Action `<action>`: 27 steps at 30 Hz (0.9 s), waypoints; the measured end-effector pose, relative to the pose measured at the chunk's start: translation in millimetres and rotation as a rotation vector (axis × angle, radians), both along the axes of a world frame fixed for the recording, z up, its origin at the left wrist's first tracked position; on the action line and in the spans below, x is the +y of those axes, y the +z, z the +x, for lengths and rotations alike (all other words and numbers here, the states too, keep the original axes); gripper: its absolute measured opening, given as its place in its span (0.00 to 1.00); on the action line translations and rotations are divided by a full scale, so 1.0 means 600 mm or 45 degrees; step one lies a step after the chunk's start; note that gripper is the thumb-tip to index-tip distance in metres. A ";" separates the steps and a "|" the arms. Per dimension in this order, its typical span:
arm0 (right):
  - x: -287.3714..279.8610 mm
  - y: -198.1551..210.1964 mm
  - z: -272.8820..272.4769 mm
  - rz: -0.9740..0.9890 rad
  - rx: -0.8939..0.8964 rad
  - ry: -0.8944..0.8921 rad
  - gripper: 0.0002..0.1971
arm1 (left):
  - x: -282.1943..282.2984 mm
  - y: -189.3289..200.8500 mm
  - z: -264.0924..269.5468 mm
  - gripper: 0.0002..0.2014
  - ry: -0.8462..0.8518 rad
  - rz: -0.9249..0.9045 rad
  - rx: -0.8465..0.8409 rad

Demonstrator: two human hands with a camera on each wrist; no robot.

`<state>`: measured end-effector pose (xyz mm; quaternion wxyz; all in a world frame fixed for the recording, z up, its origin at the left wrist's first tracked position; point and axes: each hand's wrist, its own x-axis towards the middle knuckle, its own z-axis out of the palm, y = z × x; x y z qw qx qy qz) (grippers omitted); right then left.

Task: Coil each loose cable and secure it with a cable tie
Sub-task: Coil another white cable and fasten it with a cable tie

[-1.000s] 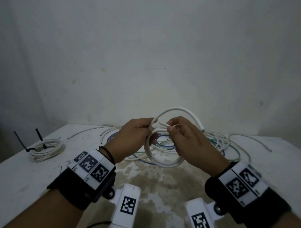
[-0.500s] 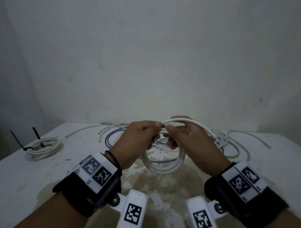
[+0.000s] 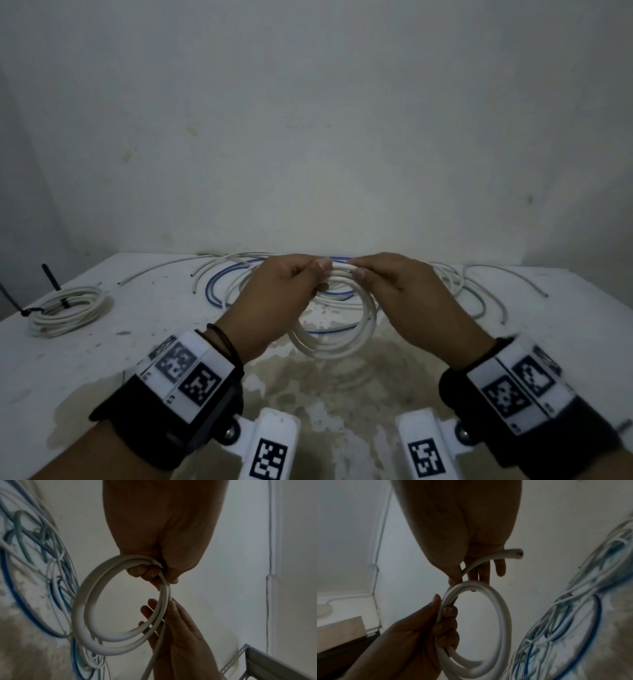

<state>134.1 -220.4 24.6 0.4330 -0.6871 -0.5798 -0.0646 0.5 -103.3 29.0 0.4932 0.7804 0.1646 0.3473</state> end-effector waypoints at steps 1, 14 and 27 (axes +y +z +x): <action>-0.003 -0.004 0.001 0.016 0.113 0.031 0.11 | -0.004 -0.003 0.001 0.16 -0.020 -0.038 -0.042; -0.046 -0.054 0.003 0.210 1.070 0.202 0.13 | -0.060 -0.069 0.035 0.13 -0.376 -0.881 -0.296; -0.174 -0.075 0.034 0.002 0.520 -0.264 0.13 | -0.162 -0.102 0.126 0.14 -0.471 -0.161 0.005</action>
